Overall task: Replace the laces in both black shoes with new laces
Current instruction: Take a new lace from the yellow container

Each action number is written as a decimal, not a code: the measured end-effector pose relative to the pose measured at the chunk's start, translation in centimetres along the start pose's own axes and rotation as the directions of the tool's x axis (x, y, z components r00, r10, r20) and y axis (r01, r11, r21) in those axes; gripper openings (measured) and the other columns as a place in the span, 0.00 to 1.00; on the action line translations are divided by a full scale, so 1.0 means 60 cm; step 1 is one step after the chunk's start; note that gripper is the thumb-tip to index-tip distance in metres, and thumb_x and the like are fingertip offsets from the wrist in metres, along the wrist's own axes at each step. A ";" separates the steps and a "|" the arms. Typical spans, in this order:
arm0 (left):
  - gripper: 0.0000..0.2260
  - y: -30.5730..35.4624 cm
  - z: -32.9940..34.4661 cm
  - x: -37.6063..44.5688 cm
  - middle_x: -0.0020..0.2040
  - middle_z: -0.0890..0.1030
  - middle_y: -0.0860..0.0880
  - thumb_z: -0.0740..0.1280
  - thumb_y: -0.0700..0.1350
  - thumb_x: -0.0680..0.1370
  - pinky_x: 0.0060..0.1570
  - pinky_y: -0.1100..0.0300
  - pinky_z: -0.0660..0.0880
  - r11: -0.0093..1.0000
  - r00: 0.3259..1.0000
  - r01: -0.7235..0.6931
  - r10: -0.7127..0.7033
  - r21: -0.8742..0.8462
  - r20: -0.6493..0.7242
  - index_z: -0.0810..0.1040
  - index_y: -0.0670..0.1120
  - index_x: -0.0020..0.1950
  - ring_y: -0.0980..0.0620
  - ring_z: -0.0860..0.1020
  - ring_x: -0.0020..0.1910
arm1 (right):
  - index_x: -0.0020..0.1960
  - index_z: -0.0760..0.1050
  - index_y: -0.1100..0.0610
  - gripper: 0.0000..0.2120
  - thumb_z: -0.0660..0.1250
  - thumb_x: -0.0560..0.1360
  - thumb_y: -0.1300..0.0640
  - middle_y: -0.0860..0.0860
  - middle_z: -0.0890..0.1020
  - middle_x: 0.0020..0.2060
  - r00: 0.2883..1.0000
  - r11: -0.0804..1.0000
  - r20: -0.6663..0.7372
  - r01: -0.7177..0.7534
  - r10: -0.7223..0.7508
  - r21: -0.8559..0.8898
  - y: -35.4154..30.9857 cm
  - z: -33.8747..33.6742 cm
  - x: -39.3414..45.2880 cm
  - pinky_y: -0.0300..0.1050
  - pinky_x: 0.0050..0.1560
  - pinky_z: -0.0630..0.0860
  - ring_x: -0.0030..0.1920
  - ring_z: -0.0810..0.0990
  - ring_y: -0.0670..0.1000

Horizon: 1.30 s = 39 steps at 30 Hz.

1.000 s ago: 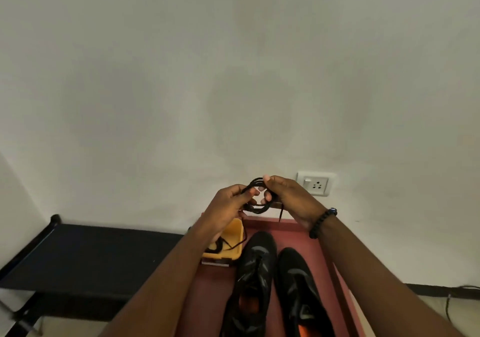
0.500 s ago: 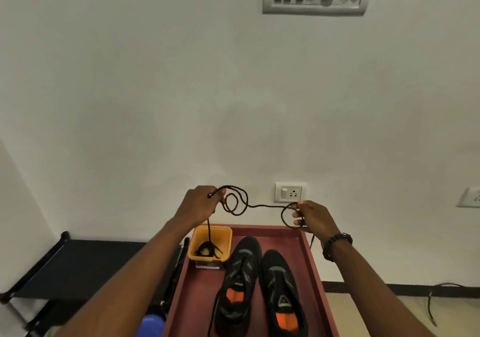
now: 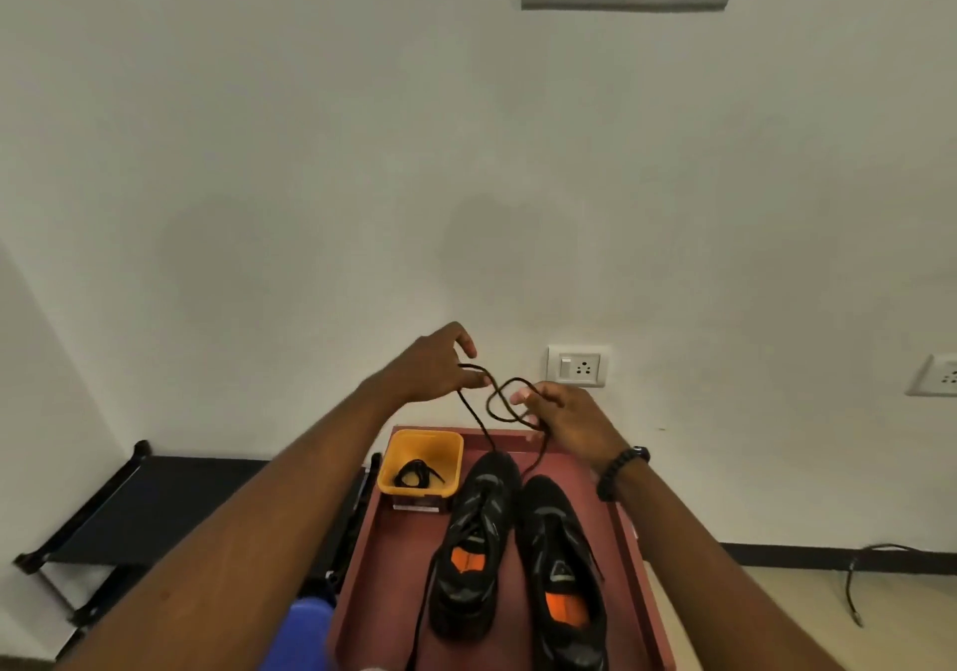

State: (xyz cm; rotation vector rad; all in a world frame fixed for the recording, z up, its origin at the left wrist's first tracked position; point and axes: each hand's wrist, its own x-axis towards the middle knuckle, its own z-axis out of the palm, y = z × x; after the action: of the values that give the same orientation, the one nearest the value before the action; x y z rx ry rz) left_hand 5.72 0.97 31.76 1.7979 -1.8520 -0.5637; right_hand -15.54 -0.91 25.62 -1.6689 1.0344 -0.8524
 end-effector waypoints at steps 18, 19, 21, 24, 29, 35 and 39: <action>0.14 -0.001 0.018 0.032 0.36 0.77 0.50 0.66 0.54 0.80 0.36 0.60 0.66 0.995 0.990 -0.100 0.098 0.018 0.102 0.80 0.48 0.40 0.52 0.73 0.36 | 0.59 0.77 0.53 0.14 0.62 0.81 0.45 0.42 0.82 0.39 0.983 0.941 0.101 0.177 -0.154 -0.289 -0.027 0.030 0.043 0.48 0.50 0.77 0.43 0.80 0.43; 0.14 -0.006 0.007 0.031 0.37 0.79 0.49 0.65 0.55 0.80 0.37 0.59 0.66 0.994 0.990 -0.103 0.100 0.029 0.096 0.82 0.49 0.41 0.50 0.74 0.37 | 0.56 0.80 0.53 0.15 0.60 0.82 0.45 0.39 0.79 0.33 0.985 0.946 0.078 0.172 -0.156 -0.274 -0.024 0.021 0.043 0.45 0.44 0.76 0.36 0.77 0.41; 0.14 -0.025 -0.020 0.019 0.42 0.82 0.54 0.64 0.57 0.80 0.40 0.60 0.68 0.995 0.990 -0.100 0.097 0.029 0.101 0.84 0.51 0.44 0.51 0.76 0.42 | 0.53 0.82 0.53 0.17 0.57 0.83 0.46 0.38 0.75 0.29 0.987 0.956 0.029 0.159 -0.157 -0.247 -0.013 -0.006 0.037 0.33 0.37 0.71 0.31 0.71 0.39; 0.16 -0.069 -0.045 -0.006 0.30 0.76 0.63 0.63 0.57 0.81 0.35 0.64 0.67 0.995 0.993 -0.027 0.038 -0.093 0.114 0.85 0.49 0.47 0.57 0.70 0.35 | 0.51 0.82 0.52 0.17 0.56 0.83 0.47 0.37 0.76 0.32 0.996 0.976 -0.010 0.083 -0.086 -0.201 0.015 -0.050 0.025 0.30 0.43 0.70 0.35 0.73 0.38; 0.15 -0.145 -0.043 -0.024 0.39 0.78 0.59 0.62 0.54 0.81 0.37 0.65 0.66 0.997 0.999 0.028 -0.026 -0.068 0.041 0.85 0.47 0.49 0.58 0.72 0.38 | 0.52 0.82 0.49 0.18 0.54 0.84 0.46 0.46 0.81 0.55 0.994 0.974 -0.107 -0.048 0.025 -0.221 0.086 -0.097 0.022 0.49 0.61 0.72 0.51 0.77 0.49; 0.14 -0.185 0.043 -0.002 0.50 0.80 0.58 0.62 0.57 0.81 0.45 0.67 0.66 1.000 0.998 0.016 -0.016 -0.012 0.057 0.85 0.52 0.47 0.66 0.73 0.44 | 0.67 0.73 0.48 0.17 0.65 0.80 0.48 0.51 0.79 0.55 0.995 0.898 -0.068 -0.101 0.079 -0.427 0.136 -0.049 0.039 0.47 0.59 0.73 0.56 0.78 0.51; 0.13 -0.131 0.121 0.015 0.39 0.79 0.61 0.62 0.56 0.81 0.41 0.65 0.66 0.997 0.988 -0.059 0.066 -0.055 0.142 0.82 0.53 0.45 0.70 0.74 0.37 | 0.74 0.66 0.47 0.29 0.71 0.76 0.47 0.41 0.68 0.64 0.991 0.922 0.131 0.057 -0.007 -0.383 0.114 0.040 0.050 0.41 0.65 0.64 0.64 0.66 0.41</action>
State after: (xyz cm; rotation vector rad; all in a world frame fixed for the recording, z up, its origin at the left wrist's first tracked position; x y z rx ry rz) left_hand 7.55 -0.57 21.32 1.6993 -1.9633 -0.7266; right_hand -13.89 -4.02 18.61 -2.0480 1.1414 -0.5754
